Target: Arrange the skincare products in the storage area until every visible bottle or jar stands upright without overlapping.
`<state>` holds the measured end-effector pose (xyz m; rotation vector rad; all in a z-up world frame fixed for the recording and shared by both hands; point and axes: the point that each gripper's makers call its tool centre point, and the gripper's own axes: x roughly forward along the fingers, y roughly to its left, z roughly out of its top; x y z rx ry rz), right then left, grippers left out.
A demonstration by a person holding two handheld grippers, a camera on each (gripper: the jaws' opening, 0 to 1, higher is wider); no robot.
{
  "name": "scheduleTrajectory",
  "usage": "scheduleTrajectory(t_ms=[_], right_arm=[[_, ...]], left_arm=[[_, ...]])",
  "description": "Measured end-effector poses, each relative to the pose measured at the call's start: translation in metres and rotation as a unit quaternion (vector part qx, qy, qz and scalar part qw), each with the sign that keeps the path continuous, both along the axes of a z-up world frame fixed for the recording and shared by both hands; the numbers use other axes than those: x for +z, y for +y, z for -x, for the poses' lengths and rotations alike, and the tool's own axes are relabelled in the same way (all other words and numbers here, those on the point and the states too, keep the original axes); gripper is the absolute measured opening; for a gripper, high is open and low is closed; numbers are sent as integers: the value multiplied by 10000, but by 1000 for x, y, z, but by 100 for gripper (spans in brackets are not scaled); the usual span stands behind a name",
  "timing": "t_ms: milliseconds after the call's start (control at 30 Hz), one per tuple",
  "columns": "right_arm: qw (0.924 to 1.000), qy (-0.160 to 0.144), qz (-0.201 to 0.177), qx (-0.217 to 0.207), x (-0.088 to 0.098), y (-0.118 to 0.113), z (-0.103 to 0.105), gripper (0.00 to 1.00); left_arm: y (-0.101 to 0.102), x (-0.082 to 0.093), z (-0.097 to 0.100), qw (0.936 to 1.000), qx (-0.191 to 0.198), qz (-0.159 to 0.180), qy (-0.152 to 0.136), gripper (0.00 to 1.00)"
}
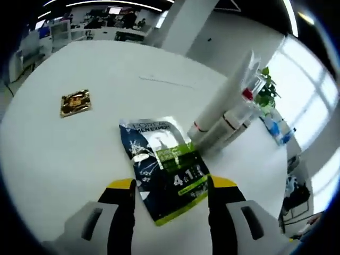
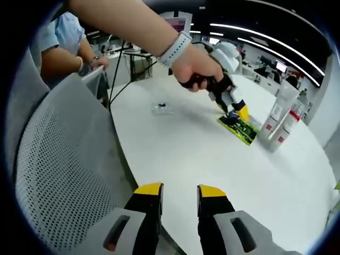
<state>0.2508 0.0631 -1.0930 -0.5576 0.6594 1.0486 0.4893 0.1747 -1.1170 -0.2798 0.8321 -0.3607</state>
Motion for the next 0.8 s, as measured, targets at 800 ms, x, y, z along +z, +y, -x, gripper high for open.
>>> scheduleTrajectory(t_ms=[800], right_arm=[[9994, -289, -30, 177, 9, 3, 0, 23]], left_arm=[[121, -23, 174, 9861, -115, -1561, 562, 65]])
